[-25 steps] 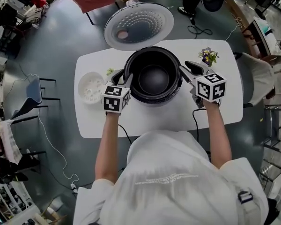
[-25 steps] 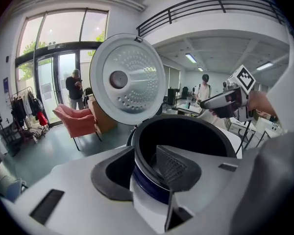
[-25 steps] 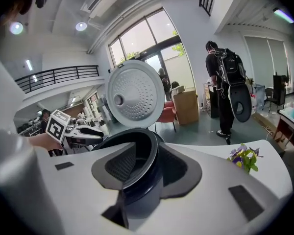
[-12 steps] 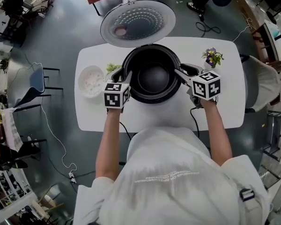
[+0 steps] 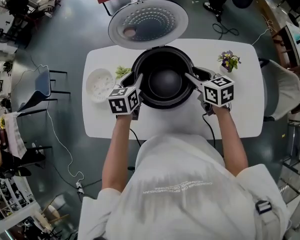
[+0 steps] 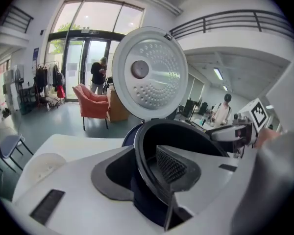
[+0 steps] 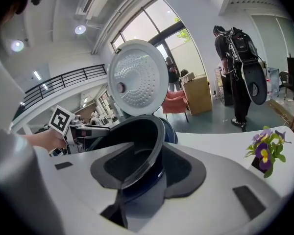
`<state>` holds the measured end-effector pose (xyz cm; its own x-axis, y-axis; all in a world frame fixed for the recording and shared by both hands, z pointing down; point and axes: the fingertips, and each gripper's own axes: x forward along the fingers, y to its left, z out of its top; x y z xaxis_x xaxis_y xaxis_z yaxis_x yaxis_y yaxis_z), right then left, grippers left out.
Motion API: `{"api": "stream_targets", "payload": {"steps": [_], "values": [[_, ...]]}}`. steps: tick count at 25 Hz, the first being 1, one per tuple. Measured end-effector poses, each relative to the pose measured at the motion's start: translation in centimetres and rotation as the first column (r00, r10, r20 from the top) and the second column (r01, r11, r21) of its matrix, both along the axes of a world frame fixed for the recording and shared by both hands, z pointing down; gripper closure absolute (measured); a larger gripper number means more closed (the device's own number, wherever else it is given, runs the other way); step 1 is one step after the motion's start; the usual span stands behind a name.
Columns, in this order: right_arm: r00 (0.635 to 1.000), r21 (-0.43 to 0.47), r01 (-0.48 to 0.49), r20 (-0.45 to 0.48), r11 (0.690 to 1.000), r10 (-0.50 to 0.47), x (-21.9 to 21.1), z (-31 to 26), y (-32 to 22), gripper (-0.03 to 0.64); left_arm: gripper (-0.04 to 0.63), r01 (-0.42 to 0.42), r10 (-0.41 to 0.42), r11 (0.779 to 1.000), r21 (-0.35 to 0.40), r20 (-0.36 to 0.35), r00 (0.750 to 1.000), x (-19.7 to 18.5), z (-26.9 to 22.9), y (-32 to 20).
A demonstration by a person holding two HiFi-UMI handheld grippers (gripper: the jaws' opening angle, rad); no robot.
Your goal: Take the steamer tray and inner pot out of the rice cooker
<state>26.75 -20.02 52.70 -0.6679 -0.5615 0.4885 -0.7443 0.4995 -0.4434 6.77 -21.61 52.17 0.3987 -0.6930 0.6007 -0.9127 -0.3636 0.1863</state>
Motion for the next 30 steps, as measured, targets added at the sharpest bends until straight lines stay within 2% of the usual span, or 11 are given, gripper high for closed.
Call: {"api": "stream_targets", "payload": {"steps": [3,7,11,16,19,22,30], "values": [[0.999,-0.023,-0.043,0.013,0.999,0.043,0.0,0.2,0.0,0.434,0.443,0.043,-0.044,0.999,-0.004,-0.088,0.995,0.1,-0.6,0.1],[0.996,-0.044,-0.084,-0.01,0.996,0.083,0.0,0.1,-0.1,0.434,0.443,0.088,-0.086,0.996,0.007,-0.133,0.987,0.1,-1.5,0.1],[0.987,-0.051,-0.14,0.074,0.989,0.143,0.5,-1.4,-0.2,0.437,0.445,0.115,-0.11,0.993,0.017,-0.187,0.976,0.0,-2.6,0.4],[0.984,-0.021,-0.156,0.083,0.988,0.157,0.5,-2.8,-0.4,0.44,0.48,0.146,-0.131,0.988,0.04,-0.26,0.957,-0.4,-3.9,1.0],[0.98,0.002,-0.17,0.101,0.985,0.169,0.6,-4.4,-0.5,0.462,0.493,0.155,-0.134,0.986,0.058,-0.27,0.953,-0.9,-4.9,1.3],[0.978,0.037,-0.183,0.112,0.982,0.178,0.7,-6.2,-0.6,0.491,0.534,0.17,-0.143,0.983,0.067,-0.291,0.946,-1.4,-5.7,1.5],[0.975,0.116,-0.19,0.136,0.975,0.174,-0.3,-10.6,-1.1,0.527,0.534,0.176,-0.128,0.977,0.118,-0.336,0.933,-2.8,-9.1,2.1]]}}
